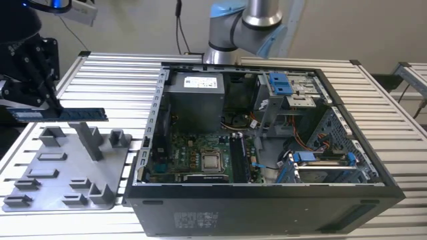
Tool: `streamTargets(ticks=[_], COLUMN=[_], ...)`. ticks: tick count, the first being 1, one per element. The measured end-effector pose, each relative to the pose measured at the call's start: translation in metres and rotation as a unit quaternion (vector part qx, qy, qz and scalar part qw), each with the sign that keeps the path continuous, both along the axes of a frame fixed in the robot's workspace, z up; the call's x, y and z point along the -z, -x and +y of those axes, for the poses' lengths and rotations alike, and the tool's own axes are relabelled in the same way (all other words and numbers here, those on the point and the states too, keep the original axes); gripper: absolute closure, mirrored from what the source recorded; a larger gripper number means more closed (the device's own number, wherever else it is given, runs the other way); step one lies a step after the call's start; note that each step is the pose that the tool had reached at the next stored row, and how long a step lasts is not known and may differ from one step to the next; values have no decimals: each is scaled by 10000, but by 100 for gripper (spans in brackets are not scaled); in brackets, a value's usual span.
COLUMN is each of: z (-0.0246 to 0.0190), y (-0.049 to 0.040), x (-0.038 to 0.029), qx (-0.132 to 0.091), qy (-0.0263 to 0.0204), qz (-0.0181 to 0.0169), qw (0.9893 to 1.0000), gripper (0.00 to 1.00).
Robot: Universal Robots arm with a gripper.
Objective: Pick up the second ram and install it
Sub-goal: 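Pick up the second ram and move it above second insertion slot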
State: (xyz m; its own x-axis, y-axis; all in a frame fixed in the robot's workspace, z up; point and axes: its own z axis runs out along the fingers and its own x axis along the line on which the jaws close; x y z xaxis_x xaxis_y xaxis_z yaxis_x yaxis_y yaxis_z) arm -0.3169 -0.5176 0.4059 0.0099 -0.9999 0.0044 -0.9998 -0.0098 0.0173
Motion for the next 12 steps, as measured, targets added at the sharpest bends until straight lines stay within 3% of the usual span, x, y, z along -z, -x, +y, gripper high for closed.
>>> streamTargets(ticks=[12], z=[0], y=[-270], x=[0], qx=[0], qy=[0], qz=[1], qw=[10000], gripper=[86])
